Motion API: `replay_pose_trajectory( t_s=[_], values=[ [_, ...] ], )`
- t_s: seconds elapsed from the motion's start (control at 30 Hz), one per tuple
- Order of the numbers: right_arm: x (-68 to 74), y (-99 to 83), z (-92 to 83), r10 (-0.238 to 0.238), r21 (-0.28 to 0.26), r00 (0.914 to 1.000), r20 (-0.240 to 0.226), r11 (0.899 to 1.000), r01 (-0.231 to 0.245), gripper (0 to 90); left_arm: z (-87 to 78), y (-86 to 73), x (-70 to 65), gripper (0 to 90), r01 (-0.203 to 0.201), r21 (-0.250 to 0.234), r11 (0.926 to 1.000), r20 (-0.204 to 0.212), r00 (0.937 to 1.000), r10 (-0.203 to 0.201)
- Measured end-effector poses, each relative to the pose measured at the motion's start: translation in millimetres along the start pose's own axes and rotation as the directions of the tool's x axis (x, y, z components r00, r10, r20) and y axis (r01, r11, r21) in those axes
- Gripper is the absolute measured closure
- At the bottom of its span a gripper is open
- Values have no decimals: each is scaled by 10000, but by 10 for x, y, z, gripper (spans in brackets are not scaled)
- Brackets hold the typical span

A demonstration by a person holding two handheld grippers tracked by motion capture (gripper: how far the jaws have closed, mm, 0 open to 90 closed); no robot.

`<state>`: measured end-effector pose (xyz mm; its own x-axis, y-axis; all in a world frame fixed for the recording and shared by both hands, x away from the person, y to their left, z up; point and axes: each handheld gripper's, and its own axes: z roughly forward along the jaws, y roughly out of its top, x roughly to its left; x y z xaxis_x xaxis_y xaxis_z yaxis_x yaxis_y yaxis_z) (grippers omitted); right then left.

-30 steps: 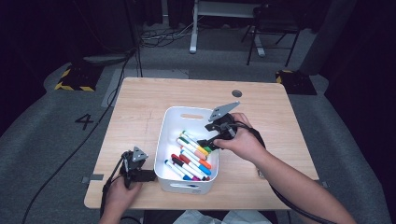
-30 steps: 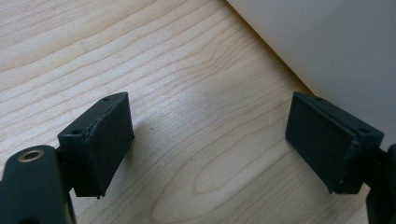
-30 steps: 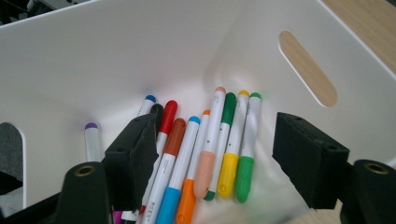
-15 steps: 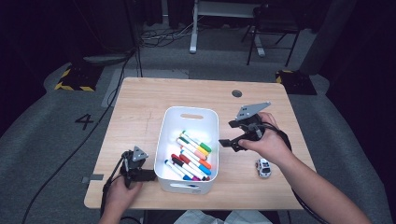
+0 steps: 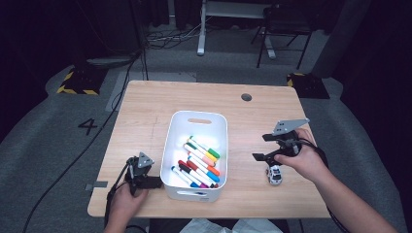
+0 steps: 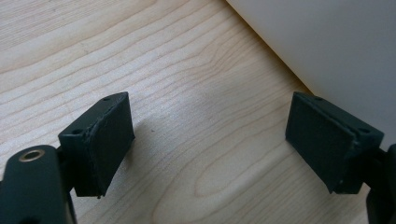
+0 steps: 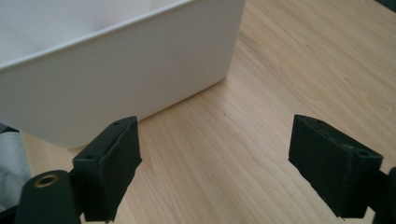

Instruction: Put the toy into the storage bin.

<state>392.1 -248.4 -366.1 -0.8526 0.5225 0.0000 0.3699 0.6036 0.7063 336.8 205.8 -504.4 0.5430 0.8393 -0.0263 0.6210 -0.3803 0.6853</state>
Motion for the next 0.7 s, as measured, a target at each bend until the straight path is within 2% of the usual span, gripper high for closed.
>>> replay_pose_trajectory(
  t_s=[0.03, 0.27, 0.53, 0.6, 0.63, 0.7],
  values=[
    [0, 0, 0, 0, 0, 10000, 0, 10000, 0, 171, 0, 0, 1, 155, -2, 0, 10000, 1, 10000, 2],
    [-76, -297, -11, 235, -25, 9997, 54, 9997, -235, 174, 2, 6, 5, 155, 19, 35, 10000, 39, 10000, -20],
    [-177, -644, 45, 653, -32, 9976, -219, 9979, -654, 175, 5, 8, 4, 155, 47, 42, 10000, 32, 10000, -48],
    [-203, -701, 57, 496, 41, 9986, -177, 9988, -495, 173, 6, 9, 5, 155, 55, 37, 10000, 41, 10000, -55],
    [-204, -743, 70, 635, 73, 9979, -113, 9980, -634, 172, 3, 11, 8, 155, 54, 85, 9999, 69, 10000, -54],
    [-233, -872, 106, 562, 120, 9983, -149, 9984, -560, 172, 12, 11, 9, 155, 103, -11, 9999, 3, 9999, -103]
  ],
)
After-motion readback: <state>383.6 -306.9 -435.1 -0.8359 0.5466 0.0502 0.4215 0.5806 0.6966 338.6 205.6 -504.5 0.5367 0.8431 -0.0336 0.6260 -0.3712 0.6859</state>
